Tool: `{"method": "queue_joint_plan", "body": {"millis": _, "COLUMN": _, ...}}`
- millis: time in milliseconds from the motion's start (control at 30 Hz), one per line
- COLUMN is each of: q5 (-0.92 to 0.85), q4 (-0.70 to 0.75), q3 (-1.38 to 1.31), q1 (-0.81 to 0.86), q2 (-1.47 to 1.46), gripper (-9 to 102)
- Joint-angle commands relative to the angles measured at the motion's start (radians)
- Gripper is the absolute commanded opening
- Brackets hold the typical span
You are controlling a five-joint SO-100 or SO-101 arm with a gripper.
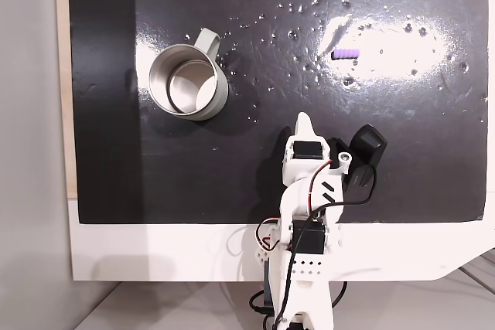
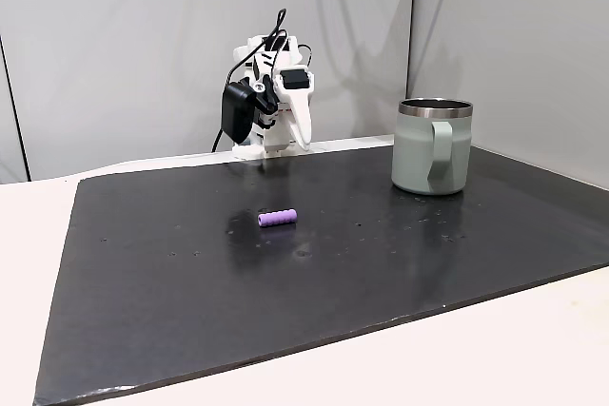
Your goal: Grasp a pengrip and put it in the cup.
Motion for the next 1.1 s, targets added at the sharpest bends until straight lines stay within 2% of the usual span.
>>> {"method": "queue_joint_plan", "body": {"millis": 0, "q5": -0.018, "q4": -0.025, "q3": -0.005, "q1": -0.015, "q2": 0.008, "gripper": 0}}
{"method": "queue_joint_plan", "body": {"millis": 333, "q5": -0.018, "q4": -0.026, "q3": -0.011, "q1": -0.017, "q2": 0.008, "gripper": 0}}
{"method": "queue_joint_plan", "body": {"millis": 600, "q5": -0.052, "q4": 0.069, "q3": -0.207, "q1": 0.023, "q2": -0.006, "gripper": 0}}
{"method": "queue_joint_plan", "body": {"millis": 800, "q5": -0.063, "q4": 0.110, "q3": -0.449, "q1": 0.106, "q2": -0.285, "gripper": 0}}
{"method": "queue_joint_plan", "body": {"millis": 1067, "q5": -0.110, "q4": 0.156, "q3": -0.762, "q1": 0.112, "q2": -0.669, "gripper": 0}}
